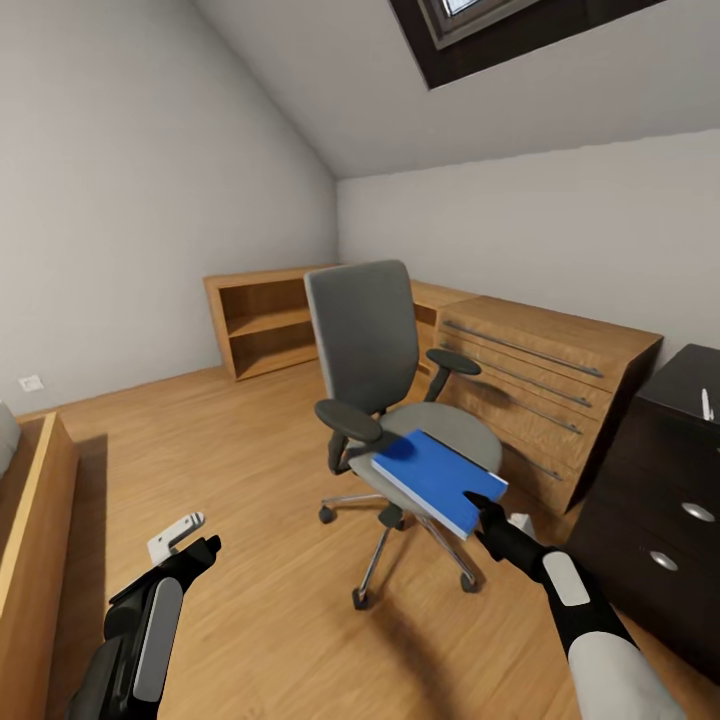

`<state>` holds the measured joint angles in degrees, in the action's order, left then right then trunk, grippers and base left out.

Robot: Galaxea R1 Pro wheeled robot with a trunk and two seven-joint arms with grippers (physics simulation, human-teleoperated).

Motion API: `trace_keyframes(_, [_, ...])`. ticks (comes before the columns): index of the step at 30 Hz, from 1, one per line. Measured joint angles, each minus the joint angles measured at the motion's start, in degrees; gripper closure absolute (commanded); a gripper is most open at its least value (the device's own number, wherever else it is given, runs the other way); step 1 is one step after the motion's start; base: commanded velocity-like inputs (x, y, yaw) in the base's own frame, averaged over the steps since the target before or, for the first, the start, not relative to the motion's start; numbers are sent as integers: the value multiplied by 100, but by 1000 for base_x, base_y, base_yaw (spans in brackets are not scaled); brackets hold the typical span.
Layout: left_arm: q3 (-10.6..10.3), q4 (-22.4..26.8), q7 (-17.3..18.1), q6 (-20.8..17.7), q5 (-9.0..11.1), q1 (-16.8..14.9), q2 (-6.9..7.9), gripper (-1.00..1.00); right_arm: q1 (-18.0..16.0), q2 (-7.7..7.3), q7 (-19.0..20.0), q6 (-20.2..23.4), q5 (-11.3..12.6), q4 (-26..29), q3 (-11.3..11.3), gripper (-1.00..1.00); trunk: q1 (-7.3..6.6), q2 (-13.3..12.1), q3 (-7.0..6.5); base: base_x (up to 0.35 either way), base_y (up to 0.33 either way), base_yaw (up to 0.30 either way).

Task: In the bedroom, organize the workspace by keeping the computer under the desk, ensuring the monitor is on the desk, placing the keyboard on the desk next to the monitor, placing the mouse on the desk next to the keyboard, moving the folder from the swivel chair onto the desk next to the mouse, stacking the notebook on top of the folder with the pen on top of the notebook, and positioning the swivel chair next to the desk.

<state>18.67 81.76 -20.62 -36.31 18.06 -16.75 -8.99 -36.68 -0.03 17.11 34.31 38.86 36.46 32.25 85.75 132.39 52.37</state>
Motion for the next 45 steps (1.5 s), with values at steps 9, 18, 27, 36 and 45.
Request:
trace_keyframes(9, [0, -13, -2, 1, -3, 0, 2, -100, 0, 1, 0, -1, -1, 0, 0, -100, 0, 0, 0, 71, 120, 0])
trace_keyframes(18, [0, -26, -3, 1, -4, 0, 5, -100, 0, -7, -1, 1, 1, 1, 1, -100, 1, 0, 0, 6, 10, 0])
trace_keyframes(27, [0, -27, 0, 1, -4, 0, 6, -100, 0, -8, -1, 1, 2, 1, 1, -100, 1, 0, 0, 0, 0, 0])
trace_keyframes(36, [0, -31, -3, 1, -4, 0, 6, -100, 0, -8, -3, 1, 2, 1, 1, -100, 1, 0, 0, 0, 0, 0])
trace_keyframes(45, [0, -44, 5, 1, 4, 0, 5, -100, 0, -9, -4, 1, 2, 10, 1, -100, 1, 0, 0, -73, -8, 0])
